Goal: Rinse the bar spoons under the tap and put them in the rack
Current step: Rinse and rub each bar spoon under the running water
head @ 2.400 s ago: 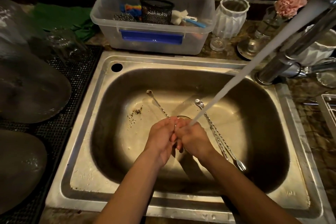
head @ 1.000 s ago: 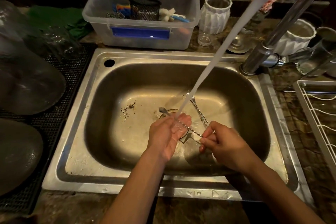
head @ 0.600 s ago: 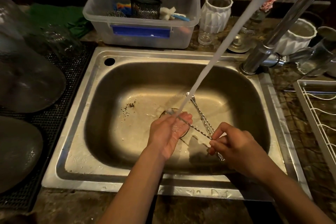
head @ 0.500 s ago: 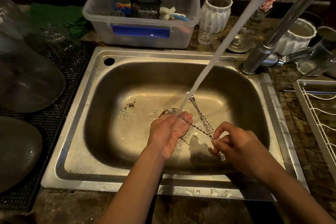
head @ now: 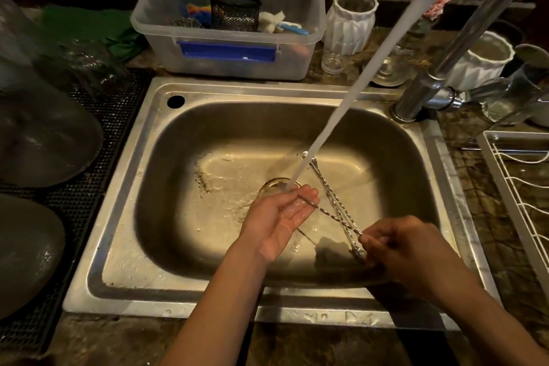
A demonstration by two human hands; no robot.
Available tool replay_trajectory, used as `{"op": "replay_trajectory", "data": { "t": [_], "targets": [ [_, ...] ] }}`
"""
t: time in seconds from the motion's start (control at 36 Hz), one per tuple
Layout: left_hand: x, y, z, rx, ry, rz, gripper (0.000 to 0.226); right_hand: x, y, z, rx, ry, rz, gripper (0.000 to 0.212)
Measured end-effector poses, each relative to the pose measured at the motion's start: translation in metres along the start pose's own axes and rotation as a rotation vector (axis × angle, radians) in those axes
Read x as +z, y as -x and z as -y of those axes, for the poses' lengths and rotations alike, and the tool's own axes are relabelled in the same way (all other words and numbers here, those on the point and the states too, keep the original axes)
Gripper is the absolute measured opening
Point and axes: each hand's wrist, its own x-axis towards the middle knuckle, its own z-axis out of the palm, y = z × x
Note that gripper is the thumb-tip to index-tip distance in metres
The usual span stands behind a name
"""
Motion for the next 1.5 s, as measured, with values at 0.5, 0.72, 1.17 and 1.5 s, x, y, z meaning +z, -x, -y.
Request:
{"op": "replay_trajectory", "data": {
  "t": [0.5,0.72,1.17,1.5],
  "targets": [
    [-0.009,-0.002,-0.004,0.074,0.007,-0.013,0.030,-0.002,0.012,0.002,0.022,0.084,0.022,0.009],
    [-0.007,0.000,-0.006,0.129,0.059,-0.048,0.023,0.006,0.006,0.002,0.017,-0.076,0.040,0.012],
    [0.000,0.001,-0.001,0.156,-0.110,-0.008,0.022,0.033,-0.029,0.020,-0.037,-0.471,0.024,0.019],
    [-0.004,-0.001,-0.001,0.271,-0.300,0.049,0.018,0.045,-0.054,0.037,-0.140,-0.539,0.006,0.017]
  ]
}}
